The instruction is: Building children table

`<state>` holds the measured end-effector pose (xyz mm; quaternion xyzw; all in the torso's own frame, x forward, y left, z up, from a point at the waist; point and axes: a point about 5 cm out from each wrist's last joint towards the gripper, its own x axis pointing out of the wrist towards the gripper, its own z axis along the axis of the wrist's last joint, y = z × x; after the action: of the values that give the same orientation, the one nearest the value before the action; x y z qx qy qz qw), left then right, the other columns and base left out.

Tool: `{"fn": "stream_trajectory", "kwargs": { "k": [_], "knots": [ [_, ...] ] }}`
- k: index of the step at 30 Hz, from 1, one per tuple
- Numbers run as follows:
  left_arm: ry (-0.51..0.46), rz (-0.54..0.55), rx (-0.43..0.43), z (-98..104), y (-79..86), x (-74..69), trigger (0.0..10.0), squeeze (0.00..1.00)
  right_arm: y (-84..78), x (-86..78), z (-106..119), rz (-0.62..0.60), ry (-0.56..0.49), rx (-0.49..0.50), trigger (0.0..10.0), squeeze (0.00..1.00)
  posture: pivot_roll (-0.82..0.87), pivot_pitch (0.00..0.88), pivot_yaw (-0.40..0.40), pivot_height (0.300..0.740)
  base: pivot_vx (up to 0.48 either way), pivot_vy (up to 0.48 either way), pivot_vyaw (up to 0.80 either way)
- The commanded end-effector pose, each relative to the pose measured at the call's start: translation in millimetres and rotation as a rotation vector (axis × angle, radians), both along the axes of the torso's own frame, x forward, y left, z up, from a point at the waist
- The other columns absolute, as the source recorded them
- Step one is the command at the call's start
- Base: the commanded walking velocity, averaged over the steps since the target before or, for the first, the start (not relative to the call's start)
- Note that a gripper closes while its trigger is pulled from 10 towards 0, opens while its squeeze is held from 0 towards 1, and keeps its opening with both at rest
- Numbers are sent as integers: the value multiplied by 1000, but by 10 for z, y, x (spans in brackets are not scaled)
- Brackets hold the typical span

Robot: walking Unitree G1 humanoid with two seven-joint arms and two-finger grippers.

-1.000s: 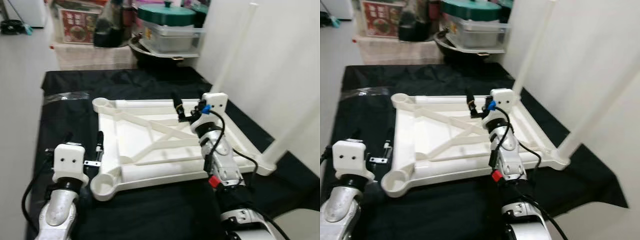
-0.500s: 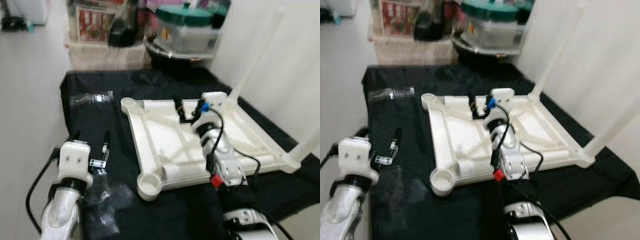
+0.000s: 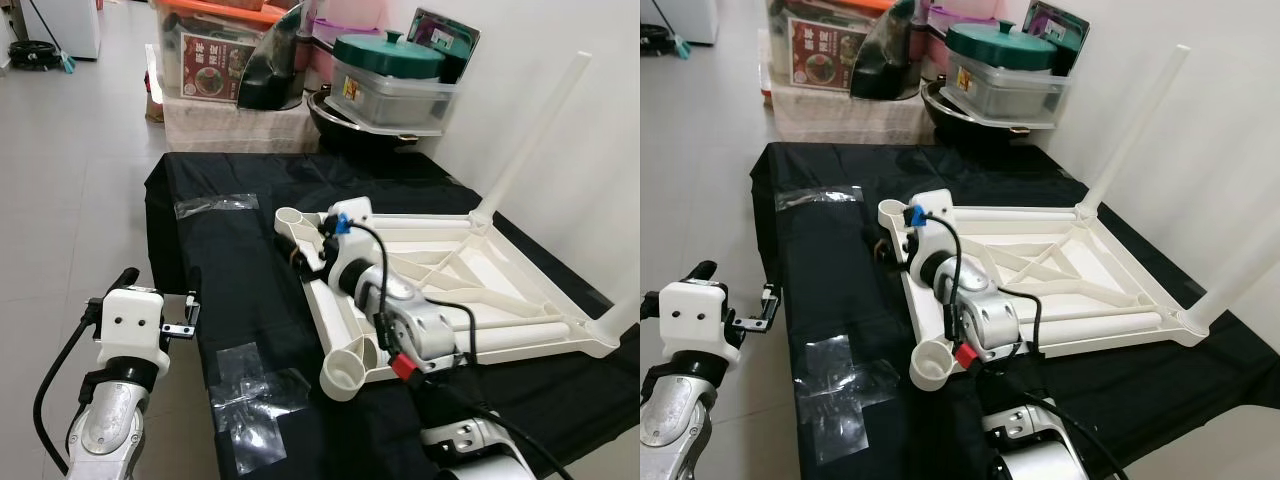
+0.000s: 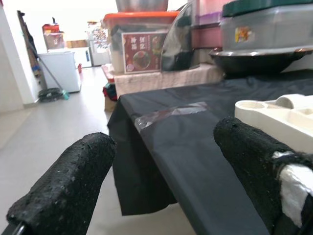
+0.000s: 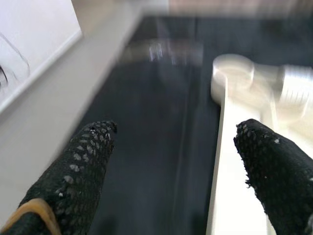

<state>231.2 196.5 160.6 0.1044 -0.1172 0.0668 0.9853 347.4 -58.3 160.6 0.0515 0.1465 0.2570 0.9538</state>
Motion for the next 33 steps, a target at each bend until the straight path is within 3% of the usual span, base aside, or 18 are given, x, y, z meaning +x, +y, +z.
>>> {"fn": "stream_trajectory", "kwargs": {
  "k": [1, 8, 13, 19, 25, 29, 30, 31, 32, 33],
  "knots": [
    [31, 5, 2, -61, -11, 4, 10000, 0, -44, -12, -90, -20, 61, -4, 10000, 0, 131, 0, -190, 740, 0, 0, 0],
    [44, -1, 3, -91, -42, 33, 10000, 0, -21, -51, -412, -38, 275, 25, 10000, 0, 129, 0, -188, 740, 0, 0, 0],
    [46, 4, 4, -89, -29, 49, 10000, 0, 38, -47, -417, -4, 297, 22, 10000, 0, 128, 0, -189, 740, 0, 0, 0],
    [49, 2, 6, -99, -56, 60, 10000, 0, 21, -18, -581, -35, 359, -23, 10000, 0, 137, 0, -196, 740, 0, 0, 0],
    [52, 3, 8, -105, -52, 62, 10000, 0, 127, -35, -596, 24, 366, -17, 10000, 0, 136, 0, -195, 740, 0, 0, 0],
    [57, 1, 12, -115, -58, 79, 10000, 0, 280, -97, -664, 96, 379, -41, 10000, 0, 137, 0, -196, 740, 0, 0, 0],
    [57, 0, 13, -114, -63, 84, 10000, 0, 310, -116, -705, 106, 393, -51, 8078, 0, 142, 0, -199, 740, 0, 0, 0],
    [57, 0, 13, -114, -63, 84, 10000, 0, 310, -116, -705, 106, 393, -51, 8078, 0, 142, 0, -199, 740, 0, 0, 0],
    [58, -1, 14, -114, -67, 87, 10000, 0, 336, -138, -749, 113, 408, -57, 275, 0, 144, 0, -200, 740, 0, 0, 0],
    [58, -1, 14, -114, -67, 87, 10000, 0, 336, -138, -749, 113, 408, -57, 275, 0, 144, 0, -200, 740, 0, 0, 0]
  ]
}}
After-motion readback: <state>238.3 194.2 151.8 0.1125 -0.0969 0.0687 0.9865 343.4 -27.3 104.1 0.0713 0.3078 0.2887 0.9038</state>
